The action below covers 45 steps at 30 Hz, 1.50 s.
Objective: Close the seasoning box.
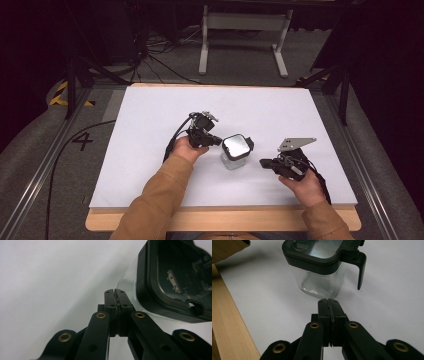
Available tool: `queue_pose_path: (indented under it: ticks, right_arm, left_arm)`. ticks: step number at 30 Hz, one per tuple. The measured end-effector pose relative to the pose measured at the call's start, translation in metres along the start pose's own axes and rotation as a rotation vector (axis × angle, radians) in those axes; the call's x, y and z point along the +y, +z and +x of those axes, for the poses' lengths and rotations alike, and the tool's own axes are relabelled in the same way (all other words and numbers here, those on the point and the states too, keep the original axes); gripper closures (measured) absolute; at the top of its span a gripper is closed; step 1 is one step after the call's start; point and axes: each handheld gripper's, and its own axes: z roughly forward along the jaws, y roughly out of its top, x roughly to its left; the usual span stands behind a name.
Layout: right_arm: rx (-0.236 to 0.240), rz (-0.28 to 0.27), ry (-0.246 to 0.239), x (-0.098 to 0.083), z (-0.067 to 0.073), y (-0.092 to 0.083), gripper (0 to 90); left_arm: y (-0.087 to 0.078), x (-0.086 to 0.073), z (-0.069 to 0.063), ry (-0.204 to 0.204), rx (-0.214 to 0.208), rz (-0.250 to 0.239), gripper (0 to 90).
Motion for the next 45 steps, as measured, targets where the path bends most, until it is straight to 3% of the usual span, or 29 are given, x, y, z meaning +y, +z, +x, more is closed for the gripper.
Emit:
queue_pose_path:
  ticks: [5, 16, 20, 22, 32, 40, 43, 45]
  right_arm:
    - [0.002, 0.003, 0.0, -0.002, -0.001, 0.0, 89.0]
    - [0.0, 0.009, 0.002, -0.002, -0.001, 0.001, 89.0]
    - [0.005, 0.009, 0.005, -0.002, -0.002, 0.001, 89.0]
    - [0.008, 0.011, 0.008, -0.002, -0.003, 0.002, 89.0]
    - [0.021, 0.021, 0.001, 0.004, -0.007, 0.009, 89.0]
    - [0.026, 0.026, 0.008, 0.005, -0.011, 0.011, 89.1]
    - [0.03, 0.032, 0.005, 0.006, -0.011, 0.015, 89.1]
    - [0.036, 0.036, 0.001, 0.007, -0.01, 0.018, 89.1]
  left_arm:
    - [0.003, 0.001, -0.001, 0.008, -0.016, 0.02, 89.2]
    - [0.002, 0.002, -0.004, 0.016, -0.026, 0.009, 89.5]
    - [0.001, 0.002, -0.006, 0.006, -0.022, 0.046, 89.7]
    - [0.003, 0.001, -0.007, 0.0, -0.022, 0.033, 89.7]
    - [0.002, -0.003, -0.021, 0.033, -0.043, 0.1, 89.8]
    - [0.002, -0.005, -0.034, 0.06, -0.031, 0.162, 89.7]
    - [-0.001, -0.006, -0.033, 0.058, -0.046, 0.156, 89.5]
    - [-0.005, -0.008, -0.031, 0.05, -0.033, 0.139, 89.0]
